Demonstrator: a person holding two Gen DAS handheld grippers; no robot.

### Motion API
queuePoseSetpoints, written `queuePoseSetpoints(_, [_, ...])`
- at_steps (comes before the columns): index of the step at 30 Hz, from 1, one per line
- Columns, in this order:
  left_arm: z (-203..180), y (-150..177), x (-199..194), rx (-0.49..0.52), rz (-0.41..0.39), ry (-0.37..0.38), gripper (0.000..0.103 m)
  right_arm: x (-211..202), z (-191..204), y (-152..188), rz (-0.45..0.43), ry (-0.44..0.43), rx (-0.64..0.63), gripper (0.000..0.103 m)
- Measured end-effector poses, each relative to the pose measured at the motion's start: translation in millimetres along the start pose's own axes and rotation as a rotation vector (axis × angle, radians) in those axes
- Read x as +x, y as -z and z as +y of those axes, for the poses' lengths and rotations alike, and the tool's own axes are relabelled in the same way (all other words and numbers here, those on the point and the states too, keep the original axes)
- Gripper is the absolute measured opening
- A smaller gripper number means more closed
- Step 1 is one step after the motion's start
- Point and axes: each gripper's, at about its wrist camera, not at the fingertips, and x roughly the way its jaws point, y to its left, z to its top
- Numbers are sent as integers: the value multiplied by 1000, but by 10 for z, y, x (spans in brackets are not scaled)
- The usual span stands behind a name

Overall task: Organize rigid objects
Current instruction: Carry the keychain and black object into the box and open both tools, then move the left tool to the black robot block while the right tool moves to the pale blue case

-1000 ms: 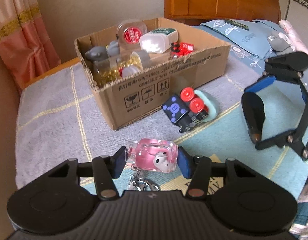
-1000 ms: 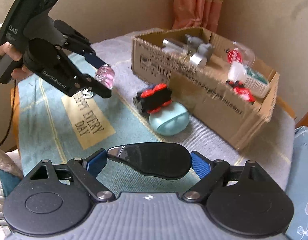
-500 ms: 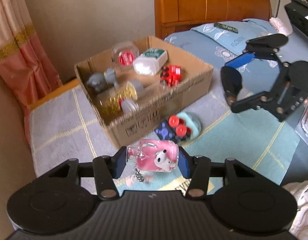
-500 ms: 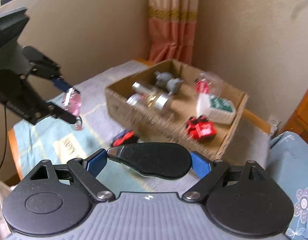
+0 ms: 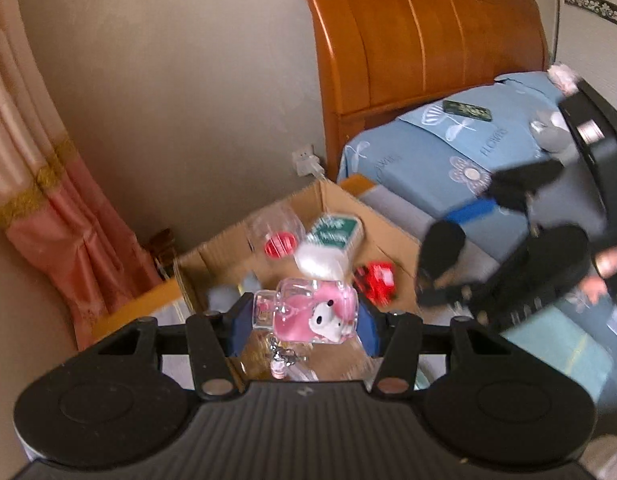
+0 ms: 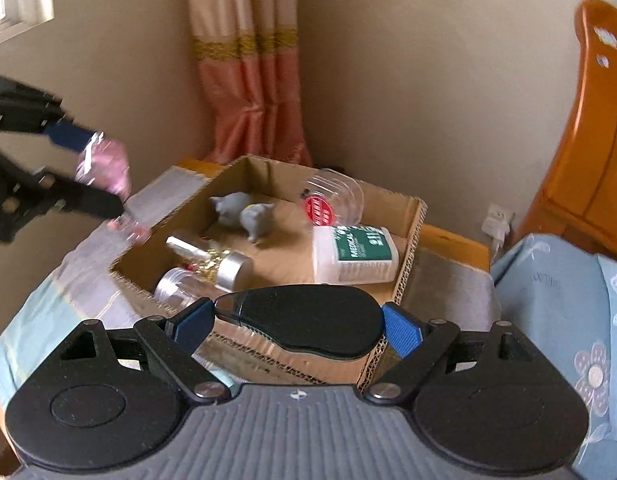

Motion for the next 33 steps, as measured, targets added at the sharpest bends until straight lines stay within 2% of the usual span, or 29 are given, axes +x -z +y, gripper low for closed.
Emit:
queuePoseSetpoints(7, [99, -301, 540, -49, 35, -15, 52, 206, -111, 24, 36, 29, 68, 93])
queuePoseSetpoints(9, [107, -350, 668, -62, 47, -14, 52, 230, -120, 36, 51, 29, 81, 100])
queuePoseSetpoints(12, [109, -384, 847, -77, 59, -16, 52, 178, -87, 98, 32, 23, 78, 103])
queuePoseSetpoints(14, [114, -384, 923, -82, 50, -34, 58, 132, -65, 144, 27, 34, 73, 103])
queuePoseSetpoints(15, [113, -389, 948, -83, 48, -43, 71, 108, -55, 171, 25, 37, 69, 103])
queuePoseSetpoints(16, [120, -394, 958, -87, 39, -58, 84, 84, -48, 199, 24, 33, 69, 103])
queuePoseSetpoints(17, [114, -383, 950, -93, 26, -78, 86, 60, -43, 219, 23, 26, 72, 103])
queuePoseSetpoints(22, [110, -313, 892, -115, 31, -75, 90, -20, 59, 280, 16, 9, 76, 103])
queuePoseSetpoints(27, [43, -187, 731, -91, 20, -95, 93, -57, 184, 309, 12, 24, 77, 103])
queuePoseSetpoints(33, [-58, 88, 445, -92, 0, -158, 99, -38, 266, 438, 27, 39, 131, 103])
